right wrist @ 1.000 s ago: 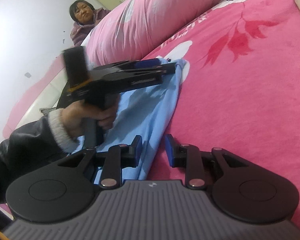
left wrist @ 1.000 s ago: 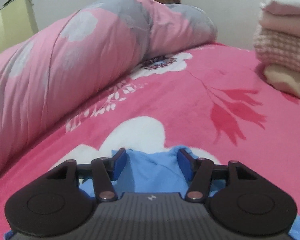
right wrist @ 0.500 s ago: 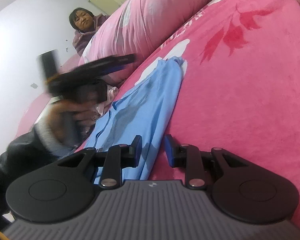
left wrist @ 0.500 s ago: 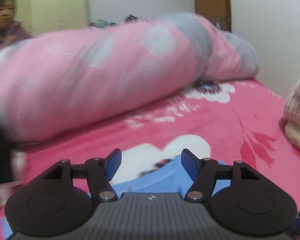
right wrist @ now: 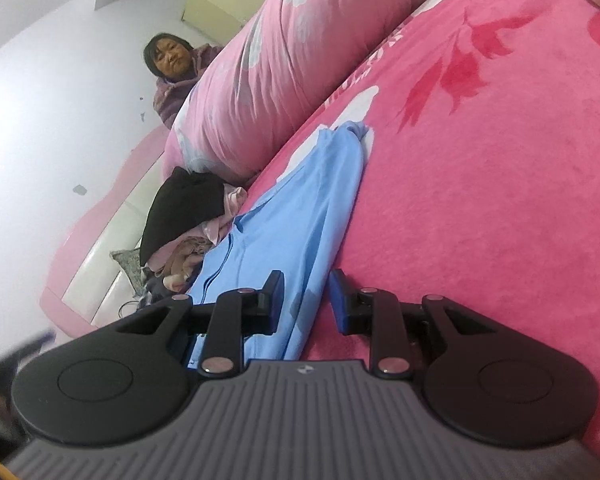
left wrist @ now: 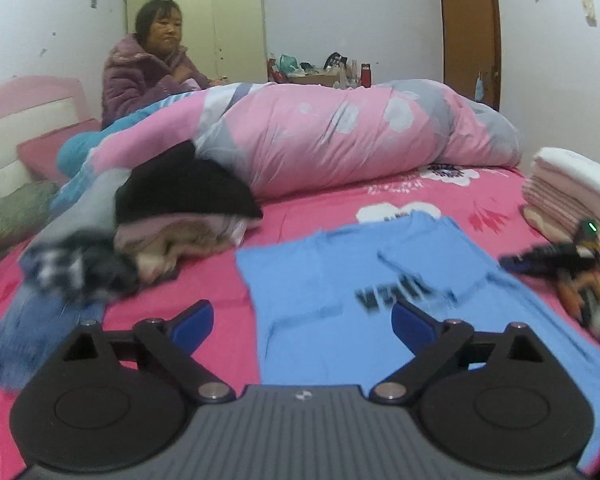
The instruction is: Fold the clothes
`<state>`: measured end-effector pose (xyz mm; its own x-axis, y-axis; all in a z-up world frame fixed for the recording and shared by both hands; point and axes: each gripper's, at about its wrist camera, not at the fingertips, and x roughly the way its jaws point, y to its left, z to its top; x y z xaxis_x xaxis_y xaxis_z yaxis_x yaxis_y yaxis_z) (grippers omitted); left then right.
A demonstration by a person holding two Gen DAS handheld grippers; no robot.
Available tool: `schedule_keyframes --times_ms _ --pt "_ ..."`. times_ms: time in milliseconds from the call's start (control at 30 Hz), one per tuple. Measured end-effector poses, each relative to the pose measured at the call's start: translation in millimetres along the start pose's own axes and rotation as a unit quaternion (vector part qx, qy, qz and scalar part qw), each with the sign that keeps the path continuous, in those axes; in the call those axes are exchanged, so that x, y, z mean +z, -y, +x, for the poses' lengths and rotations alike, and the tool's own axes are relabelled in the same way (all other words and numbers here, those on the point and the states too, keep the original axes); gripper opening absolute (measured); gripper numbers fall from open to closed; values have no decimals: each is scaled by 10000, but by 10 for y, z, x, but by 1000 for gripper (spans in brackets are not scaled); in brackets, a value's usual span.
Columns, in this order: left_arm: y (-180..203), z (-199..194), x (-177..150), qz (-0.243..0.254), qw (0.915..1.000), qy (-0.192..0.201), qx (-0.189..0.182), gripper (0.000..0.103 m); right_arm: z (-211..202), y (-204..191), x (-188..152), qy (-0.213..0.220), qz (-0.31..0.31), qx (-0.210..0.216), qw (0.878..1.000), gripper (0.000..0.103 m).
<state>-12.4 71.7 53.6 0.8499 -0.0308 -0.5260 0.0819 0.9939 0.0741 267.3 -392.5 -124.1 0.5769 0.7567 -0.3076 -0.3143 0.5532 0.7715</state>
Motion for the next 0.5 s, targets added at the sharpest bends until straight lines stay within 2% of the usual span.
schedule_keyframes --times_ms 100,200,333,500 --pt "25 -245 -415 74 9998 -26 -167 97 -41 -133 -70 4 -143 -408 9991 24" --pt "23 -338 -795 -95 9992 -101 -372 97 -238 -348 -285 -72 -327 -848 9958 24" --pt "1 -386 -1255 -331 9962 -341 -733 96 -794 -670 -824 -190 -635 -1266 9897 24" --pt "46 -472 -1669 -244 9944 -438 -930 91 -1690 -1015 -1540 243 -422 -1880 9810 24"
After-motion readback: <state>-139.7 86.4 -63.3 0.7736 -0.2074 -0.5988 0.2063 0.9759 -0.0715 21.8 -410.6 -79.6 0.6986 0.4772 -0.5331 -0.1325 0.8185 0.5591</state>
